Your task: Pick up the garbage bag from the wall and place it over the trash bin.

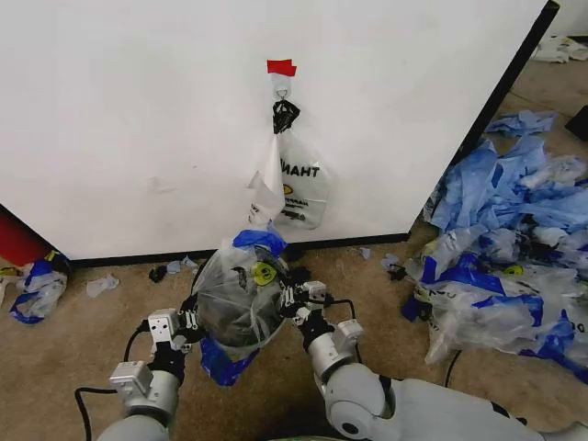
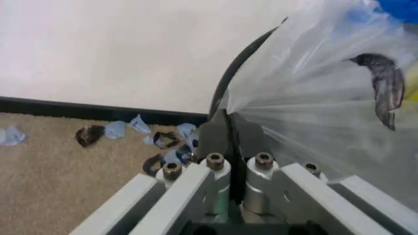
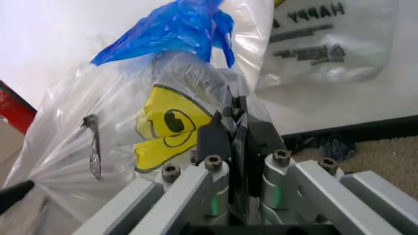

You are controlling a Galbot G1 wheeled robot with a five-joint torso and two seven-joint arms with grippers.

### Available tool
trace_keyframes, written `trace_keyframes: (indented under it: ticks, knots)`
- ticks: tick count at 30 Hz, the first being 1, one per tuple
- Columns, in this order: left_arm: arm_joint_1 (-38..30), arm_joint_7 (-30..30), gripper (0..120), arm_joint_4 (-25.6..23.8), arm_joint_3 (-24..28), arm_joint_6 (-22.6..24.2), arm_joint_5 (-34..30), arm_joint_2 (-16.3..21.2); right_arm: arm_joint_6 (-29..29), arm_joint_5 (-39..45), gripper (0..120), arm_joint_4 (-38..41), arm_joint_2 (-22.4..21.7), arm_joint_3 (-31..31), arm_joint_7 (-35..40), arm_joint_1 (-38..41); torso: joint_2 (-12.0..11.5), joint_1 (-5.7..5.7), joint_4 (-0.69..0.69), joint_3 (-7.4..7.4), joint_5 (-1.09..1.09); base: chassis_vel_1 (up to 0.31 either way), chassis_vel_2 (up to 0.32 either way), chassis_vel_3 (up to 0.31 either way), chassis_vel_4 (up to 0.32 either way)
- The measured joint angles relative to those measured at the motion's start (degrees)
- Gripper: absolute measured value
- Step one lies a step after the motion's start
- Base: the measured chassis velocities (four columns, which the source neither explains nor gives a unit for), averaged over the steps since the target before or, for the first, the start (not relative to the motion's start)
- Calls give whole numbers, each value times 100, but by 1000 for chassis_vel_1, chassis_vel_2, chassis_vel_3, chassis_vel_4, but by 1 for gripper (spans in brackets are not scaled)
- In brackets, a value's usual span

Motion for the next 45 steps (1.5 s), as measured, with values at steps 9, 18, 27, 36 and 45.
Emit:
trace_keyframes:
  ticks: [9, 18, 27, 36, 45]
  knots:
    - [-29, -28, 0, 119, -33, -3, 10, 2, 183, 112, 1, 245, -144, 248, -226, -238, 0, 0, 0, 0, -2, 0, 0, 0, 0]
    - [-115, -44, 0, 204, -73, -26, -15, 46, 345, 193, 1, 483, -453, 585, -544, -657, 0, 0, -2, 0, 0, 0, 0, 0, 0]
    - [-88, -32, 0, 364, -39, -95, 11, -18, 377, 267, 1, 573, -451, 870, -564, -783, 0, 0, 0, 0, 0, 0, 0, 0, 0]
    - [-208, 55, 0, 786, 150, -202, 88, -228, 373, 335, 1, 672, -439, 969, -567, -845, 0, 0, 0, 0, -1, 0, 0, 0, 0]
    - [-392, 165, 0, 1076, 289, -297, 151, -388, 398, 347, 1, 756, -481, 1007, -664, -983, 0, 0, 0, 0, 1, 0, 0, 0, 0]
